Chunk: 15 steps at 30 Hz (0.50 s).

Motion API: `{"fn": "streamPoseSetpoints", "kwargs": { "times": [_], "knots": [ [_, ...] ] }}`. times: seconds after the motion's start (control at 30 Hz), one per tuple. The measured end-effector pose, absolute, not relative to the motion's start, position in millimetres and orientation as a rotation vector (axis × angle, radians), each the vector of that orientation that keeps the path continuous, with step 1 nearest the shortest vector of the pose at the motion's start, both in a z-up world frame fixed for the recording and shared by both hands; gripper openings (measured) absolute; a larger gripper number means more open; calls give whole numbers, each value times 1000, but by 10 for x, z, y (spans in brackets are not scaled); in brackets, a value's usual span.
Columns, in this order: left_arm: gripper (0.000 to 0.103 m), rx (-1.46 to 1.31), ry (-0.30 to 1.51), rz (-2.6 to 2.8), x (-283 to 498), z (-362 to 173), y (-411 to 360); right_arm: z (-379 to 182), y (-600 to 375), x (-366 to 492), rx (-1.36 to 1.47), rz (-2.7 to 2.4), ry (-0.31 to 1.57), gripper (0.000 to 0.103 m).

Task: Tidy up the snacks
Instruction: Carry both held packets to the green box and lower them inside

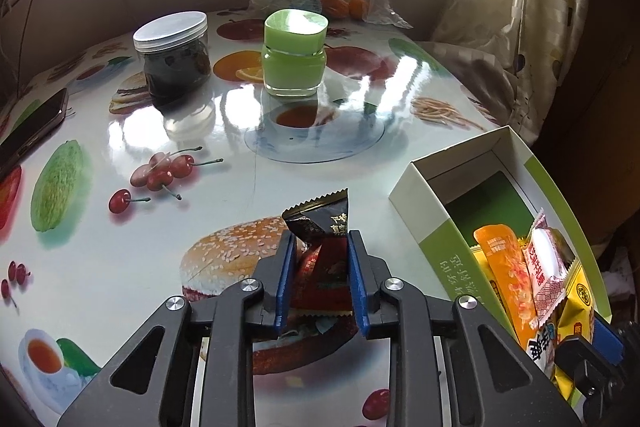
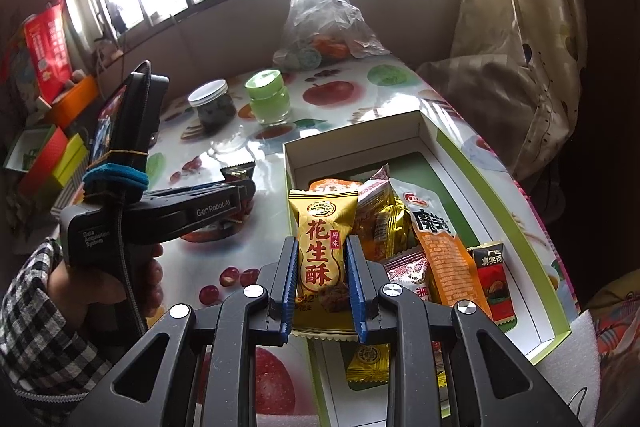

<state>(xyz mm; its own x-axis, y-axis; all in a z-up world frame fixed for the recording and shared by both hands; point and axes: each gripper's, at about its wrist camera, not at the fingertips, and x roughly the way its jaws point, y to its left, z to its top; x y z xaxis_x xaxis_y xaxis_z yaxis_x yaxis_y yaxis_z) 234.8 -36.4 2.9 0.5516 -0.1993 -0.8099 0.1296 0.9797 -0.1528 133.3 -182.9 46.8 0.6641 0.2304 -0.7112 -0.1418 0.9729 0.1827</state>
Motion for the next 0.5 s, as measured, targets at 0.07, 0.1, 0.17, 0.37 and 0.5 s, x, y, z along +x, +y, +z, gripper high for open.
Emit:
{"fn": "streamPoseSetpoints", "kwargs": {
  "times": [0.07,0.1,0.17,0.37,0.5],
  "knots": [
    [24,-80,968,-193,2344,28,-359,471,-1830,1335,115,211,817,22],
    [24,-82,968,-193,2341,28,-357,469,-1828,1334,115,211,817,22],
    [24,-88,967,-190,2336,33,-343,471,-1828,1333,114,212,817,22],
    [24,-103,954,-191,2270,88,-292,491,-1786,1292,110,216,812,22],
    [24,-106,932,-195,2182,191,-260,519,-1766,1250,108,219,808,22]
  ]
}}
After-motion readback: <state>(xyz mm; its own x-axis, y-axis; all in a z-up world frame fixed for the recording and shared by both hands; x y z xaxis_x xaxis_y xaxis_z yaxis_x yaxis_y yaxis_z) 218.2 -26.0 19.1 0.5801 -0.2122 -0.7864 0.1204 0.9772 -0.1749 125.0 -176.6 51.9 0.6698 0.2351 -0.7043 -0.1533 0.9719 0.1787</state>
